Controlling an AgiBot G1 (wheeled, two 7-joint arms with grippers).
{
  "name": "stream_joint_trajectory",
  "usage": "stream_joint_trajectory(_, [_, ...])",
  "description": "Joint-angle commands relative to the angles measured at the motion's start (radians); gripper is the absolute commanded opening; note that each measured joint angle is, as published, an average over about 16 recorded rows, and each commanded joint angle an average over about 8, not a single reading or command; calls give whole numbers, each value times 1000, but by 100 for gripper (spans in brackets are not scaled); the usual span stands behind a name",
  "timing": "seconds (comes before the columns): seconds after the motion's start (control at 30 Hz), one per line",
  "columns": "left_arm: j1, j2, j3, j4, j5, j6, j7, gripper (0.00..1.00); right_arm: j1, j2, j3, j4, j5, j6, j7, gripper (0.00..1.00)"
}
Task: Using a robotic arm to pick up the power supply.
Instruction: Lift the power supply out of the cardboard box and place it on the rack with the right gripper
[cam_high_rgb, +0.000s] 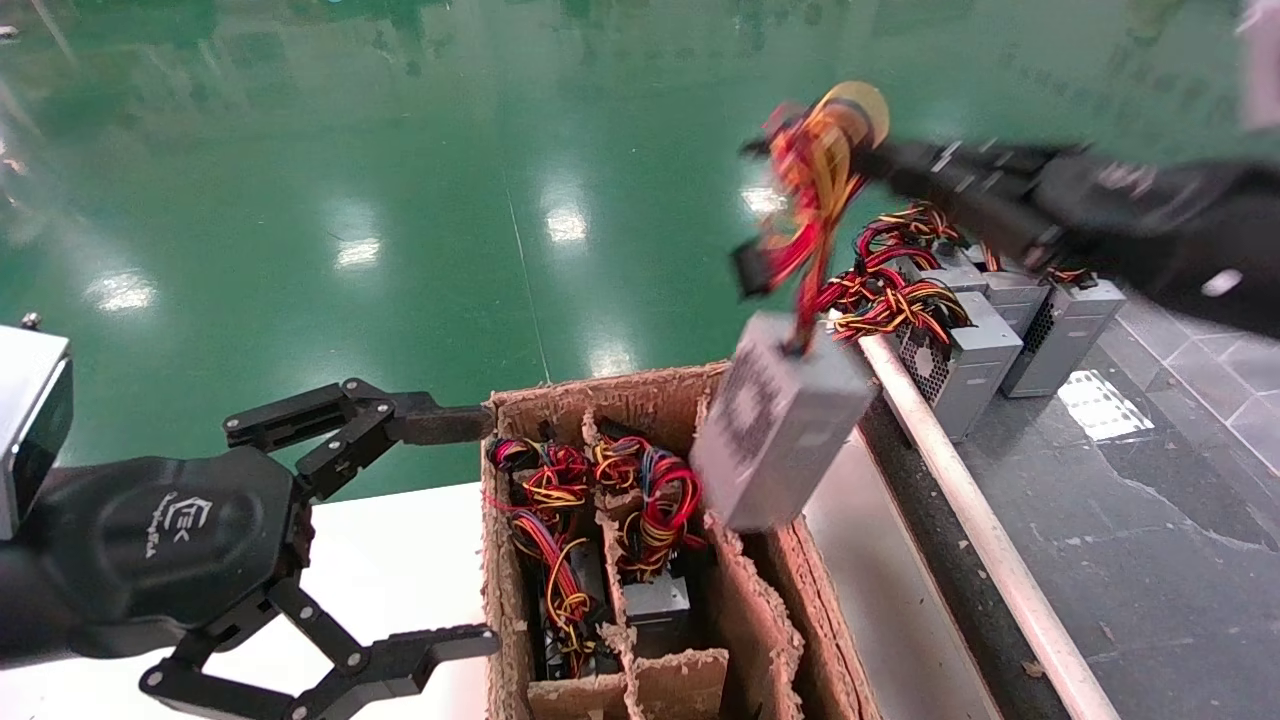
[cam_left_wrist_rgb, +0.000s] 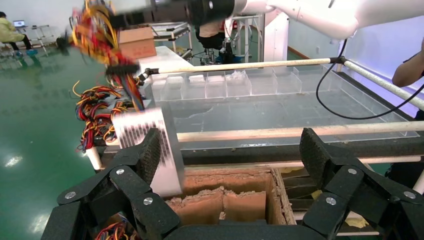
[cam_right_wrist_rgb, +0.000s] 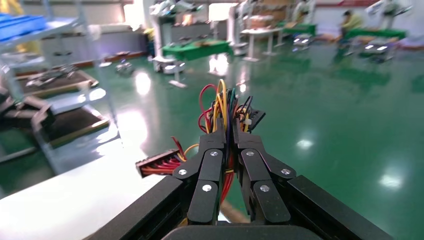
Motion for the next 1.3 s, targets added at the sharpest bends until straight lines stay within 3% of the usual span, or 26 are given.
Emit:
stream_joint_trajectory(0.03, [0,0,0,0,0,0,0,100,27,13,11,-26,6,-5,-3,0])
stream_joint_trajectory(0.37, [0,0,0,0,0,0,0,100,162,111,34,-193,-40,-35,-95,0])
stream_joint_trajectory(0.83, [0,0,1,0,-1,0,1,100,280,242,20,-438,-132,-77,-218,0])
stream_joint_trajectory(1.07, [0,-1,1,0,-1,-1,1,100,309,254,-12,-557,-197,-76,-287,0])
stream_joint_trajectory(1.3, [0,-1,2,0,-1,-1,1,100,318,199,-47,-667,-252,-45,-335,0])
